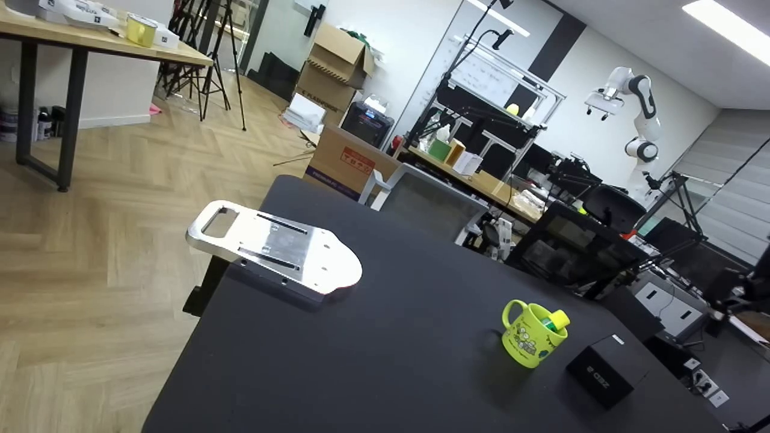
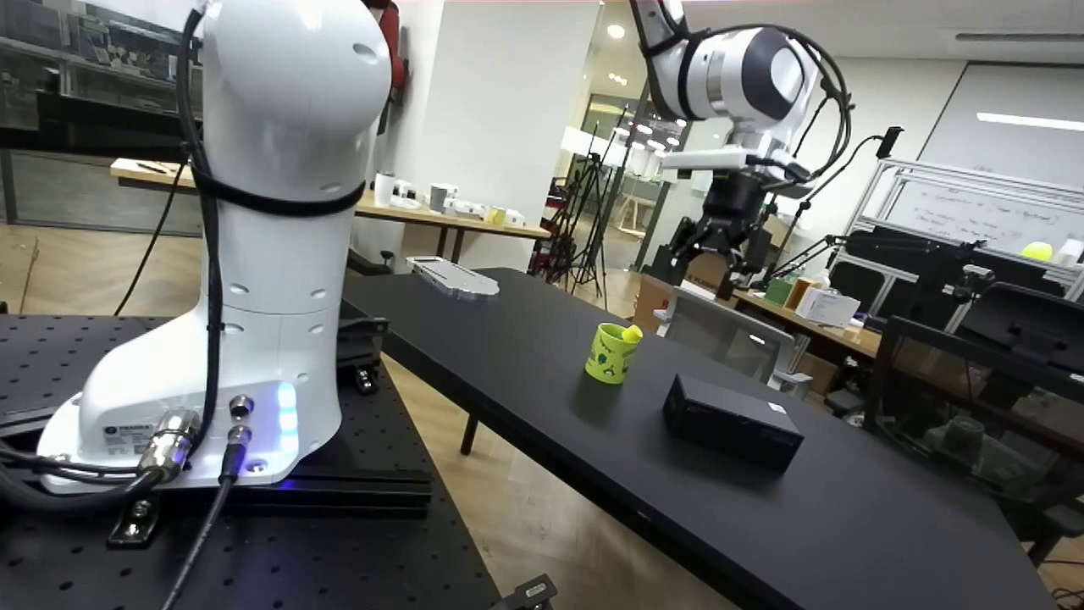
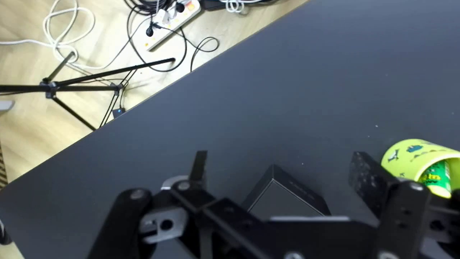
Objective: Remove the glue stick from the yellow mug and put it on the black box
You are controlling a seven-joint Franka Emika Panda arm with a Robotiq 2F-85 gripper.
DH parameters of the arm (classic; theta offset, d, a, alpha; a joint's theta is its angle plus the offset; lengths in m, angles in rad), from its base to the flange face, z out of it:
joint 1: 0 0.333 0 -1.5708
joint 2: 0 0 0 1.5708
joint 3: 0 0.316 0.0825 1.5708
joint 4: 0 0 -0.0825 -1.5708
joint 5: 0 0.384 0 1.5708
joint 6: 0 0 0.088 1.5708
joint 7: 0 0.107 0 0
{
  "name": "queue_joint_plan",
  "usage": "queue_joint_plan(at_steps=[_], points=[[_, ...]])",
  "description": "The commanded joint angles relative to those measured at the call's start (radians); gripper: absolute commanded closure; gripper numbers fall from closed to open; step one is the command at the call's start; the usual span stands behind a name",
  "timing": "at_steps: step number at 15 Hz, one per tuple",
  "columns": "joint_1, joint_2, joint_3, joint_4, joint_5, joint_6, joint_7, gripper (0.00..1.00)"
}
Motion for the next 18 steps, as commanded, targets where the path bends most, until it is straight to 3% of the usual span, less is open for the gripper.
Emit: queue_joint_plan(at_steps=[1, 2, 5, 9, 13, 18], points=[[0.025, 0.19, 0.025, 0.253, 0.149, -0.151, 0.113, 0.0], [0.023, 0.105, 0.011, 0.112, 0.084, -0.058, 0.057, 0.0], [0.037, 0.186, 0.02, 0.217, 0.135, -0.111, 0.078, 0.0], [0.033, 0.191, 0.018, 0.233, 0.137, -0.126, 0.078, 0.0], [0.068, 0.301, 0.033, 0.3, 0.137, -0.029, 0.12, 0.0], [0.1, 0.468, 0.046, 0.421, 0.185, -0.019, 0.125, 0.0]])
